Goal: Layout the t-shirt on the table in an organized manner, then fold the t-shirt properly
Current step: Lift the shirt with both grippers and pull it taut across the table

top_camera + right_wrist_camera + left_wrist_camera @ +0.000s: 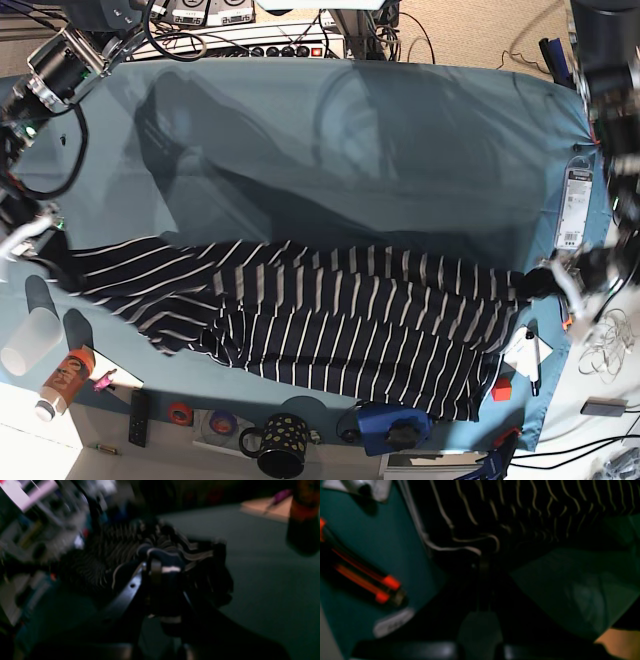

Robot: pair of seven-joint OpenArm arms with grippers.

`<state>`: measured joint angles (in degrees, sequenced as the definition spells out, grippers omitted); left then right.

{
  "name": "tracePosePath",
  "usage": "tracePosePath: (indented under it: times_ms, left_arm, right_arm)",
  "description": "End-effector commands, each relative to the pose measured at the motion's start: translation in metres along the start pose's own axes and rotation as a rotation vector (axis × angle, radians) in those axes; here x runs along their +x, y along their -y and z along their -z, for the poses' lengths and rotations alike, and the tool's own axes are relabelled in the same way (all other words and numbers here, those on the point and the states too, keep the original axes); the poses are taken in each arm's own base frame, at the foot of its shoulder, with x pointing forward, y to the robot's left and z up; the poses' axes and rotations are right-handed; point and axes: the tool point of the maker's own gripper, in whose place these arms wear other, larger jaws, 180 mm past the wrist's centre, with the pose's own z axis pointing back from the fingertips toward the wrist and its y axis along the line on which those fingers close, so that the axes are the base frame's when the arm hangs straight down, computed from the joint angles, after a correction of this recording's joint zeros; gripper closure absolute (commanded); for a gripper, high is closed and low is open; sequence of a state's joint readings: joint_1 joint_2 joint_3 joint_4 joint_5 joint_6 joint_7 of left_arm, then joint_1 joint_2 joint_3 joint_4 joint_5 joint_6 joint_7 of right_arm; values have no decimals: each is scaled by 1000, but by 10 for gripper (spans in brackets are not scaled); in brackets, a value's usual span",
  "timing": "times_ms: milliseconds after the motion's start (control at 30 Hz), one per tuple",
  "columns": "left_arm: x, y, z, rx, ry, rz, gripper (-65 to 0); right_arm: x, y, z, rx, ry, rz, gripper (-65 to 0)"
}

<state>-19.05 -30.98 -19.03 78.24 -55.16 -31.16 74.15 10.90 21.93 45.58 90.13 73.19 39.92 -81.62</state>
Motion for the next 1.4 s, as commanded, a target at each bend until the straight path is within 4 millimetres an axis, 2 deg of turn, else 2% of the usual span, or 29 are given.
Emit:
tracePosePath:
  times_ms: [0,100,200,300,400,600,733,767,833,900,967,1067,1200,1367]
  left_arm:
    - [12,-6,-19,30,58,21,0]
    - [-13,-11,-38,79,81,1,0]
    - [-44,-13,-51,108,68,-31,0]
    - [-72,-8,-57,105,57,-77,0]
    - [-98,0,-63,91,60,-135,0]
    - [-144,9,-76,116,55,-213,0]
    - [-174,18,-80,103,1,-209,0]
    - [-180,19,-81,101,-13,-206,-18]
    - [-188,21,-82,101,-31,-215,-144]
    - [-190,21,-83,104,-35,-223,-258]
    - [-184,20,-83,102,-2,-232,-307]
    - [-164,21,-83,84,102,-247,-309]
    - [-131,14,-79,98,198,-180,-309]
    - [-113,5,-48,167,99,-76,-310]
  right_arm:
    - [23,-1,-10,4,74,-31,0]
    - [14,7,-26,-28,79,0,0]
    - [-7,14,-37,-59,33,27,0]
    - [-28,13,-43,-52,-15,55,0]
    - [-33,5,-52,-7,7,91,0]
    - [-25,22,-81,-93,62,97,0]
    - [-54,20,-85,-97,-29,129,0]
    - [-61,19,-87,-97,-53,137,0]
    - [-72,18,-89,-98,-88,148,0]
    - [-76,18,-91,-102,-98,153,0]
    - [-75,18,-91,-101,-97,152,0]
    - [-75,18,-91,-101,-96,152,0]
    - [-75,18,-91,-101,-97,152,0]
    - [-75,18,-91,-101,-96,152,0]
